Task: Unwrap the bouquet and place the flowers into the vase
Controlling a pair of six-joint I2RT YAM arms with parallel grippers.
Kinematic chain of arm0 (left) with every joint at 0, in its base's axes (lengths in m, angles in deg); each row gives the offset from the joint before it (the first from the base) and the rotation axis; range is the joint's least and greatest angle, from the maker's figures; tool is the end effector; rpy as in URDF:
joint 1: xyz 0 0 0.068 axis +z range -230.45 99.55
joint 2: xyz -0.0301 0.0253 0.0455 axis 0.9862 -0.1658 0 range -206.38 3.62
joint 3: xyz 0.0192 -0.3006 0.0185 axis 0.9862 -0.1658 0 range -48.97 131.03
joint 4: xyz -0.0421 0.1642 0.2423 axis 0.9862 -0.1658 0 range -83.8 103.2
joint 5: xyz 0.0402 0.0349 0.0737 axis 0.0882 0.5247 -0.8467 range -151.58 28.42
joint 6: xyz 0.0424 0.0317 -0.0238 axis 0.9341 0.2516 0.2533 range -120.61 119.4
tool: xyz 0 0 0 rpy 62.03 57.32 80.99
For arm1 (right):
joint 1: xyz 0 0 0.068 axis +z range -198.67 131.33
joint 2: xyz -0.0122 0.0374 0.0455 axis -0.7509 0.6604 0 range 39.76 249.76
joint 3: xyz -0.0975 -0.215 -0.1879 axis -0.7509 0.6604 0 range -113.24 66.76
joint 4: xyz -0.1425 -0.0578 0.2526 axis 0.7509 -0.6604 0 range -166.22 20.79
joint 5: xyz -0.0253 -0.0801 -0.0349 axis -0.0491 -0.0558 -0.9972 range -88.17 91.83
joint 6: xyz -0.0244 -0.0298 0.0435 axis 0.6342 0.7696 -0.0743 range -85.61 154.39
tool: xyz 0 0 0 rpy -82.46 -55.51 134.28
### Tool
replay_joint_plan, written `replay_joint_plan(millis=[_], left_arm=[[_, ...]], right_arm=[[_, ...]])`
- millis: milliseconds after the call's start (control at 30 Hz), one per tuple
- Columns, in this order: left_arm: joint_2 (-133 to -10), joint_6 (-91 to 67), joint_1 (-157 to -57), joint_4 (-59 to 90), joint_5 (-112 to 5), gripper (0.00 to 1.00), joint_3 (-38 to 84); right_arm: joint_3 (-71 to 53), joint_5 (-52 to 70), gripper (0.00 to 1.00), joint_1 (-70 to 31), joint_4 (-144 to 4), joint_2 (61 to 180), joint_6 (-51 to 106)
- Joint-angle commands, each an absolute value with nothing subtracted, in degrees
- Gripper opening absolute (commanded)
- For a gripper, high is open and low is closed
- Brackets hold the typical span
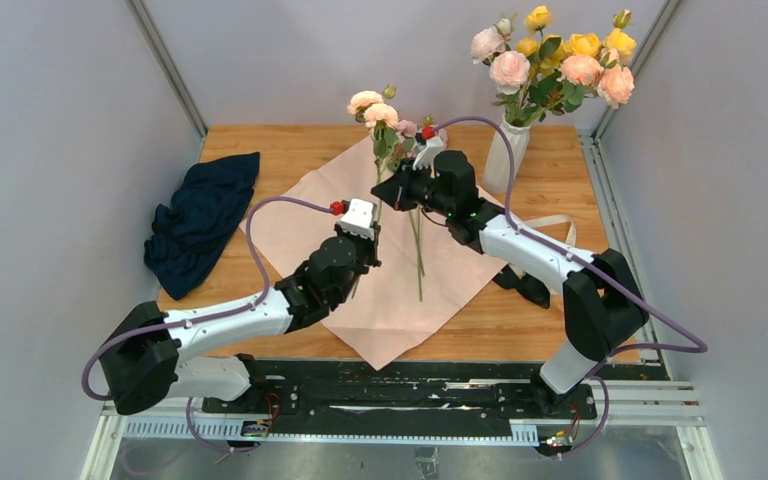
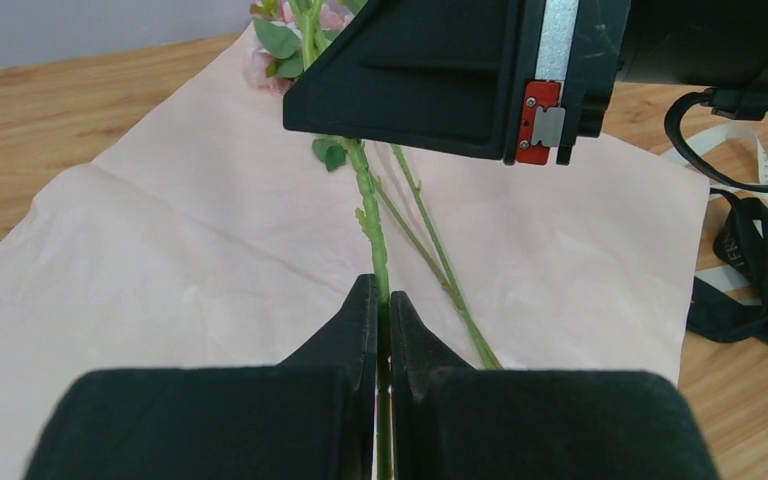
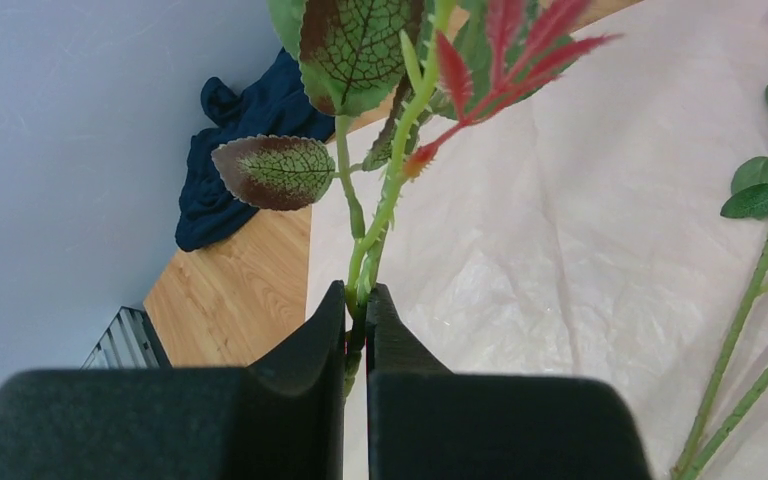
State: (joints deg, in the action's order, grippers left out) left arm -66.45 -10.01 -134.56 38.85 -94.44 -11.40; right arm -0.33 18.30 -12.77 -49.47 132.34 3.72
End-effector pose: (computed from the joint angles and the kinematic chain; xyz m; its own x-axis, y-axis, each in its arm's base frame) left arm 0.1926 -0.2277 0.2763 -0.1286 -0.0564 -0.9901 0.3483 0.9322 -0.0983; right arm 0.3385 0.2596 0.3287 -0.4732 0.2615 -0.8413 -0.6388 0.5558 0.5320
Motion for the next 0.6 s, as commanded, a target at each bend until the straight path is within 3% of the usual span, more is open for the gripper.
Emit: replay_joint_plan(millis=[0,67,167,300,333,567], left_arm=[[-65.1,-8.9,-134.5,40.9,-99.5,0.0,-11.9],[-65.2,-9.9,-134.5,39.4,-100.7,0.13,-11.9],[-64.0,-11.7,-134.6,38.1,-100.2,0.46,-12.9],[-60.2,-14.3,-135.0,36.7,-97.8,0.65,-14.8],[-59.3,-14.8,-135.3,36.0,-97.9,0.78,-15.4],[-55.0,-18.5,-136.0,32.9,-99.8,0.83,-18.5]], right_arm=[[-0.3,17.4,0.0,-12.8,-49.7,129.7,6.9],[-0.4,16.2,0.0,-12.5,-50.2,127.7,8.9],[-2.0,13.1,0.0,-12.4,-53.1,124.9,13.7],[-6.8,8.2,0.0,-12.4,-57.8,121.8,22.3],[-8.0,7.0,0.0,-12.4,-58.6,121.2,26.0],[-12.9,-6.2,0.0,-13.9,-55.9,117.5,48.5]])
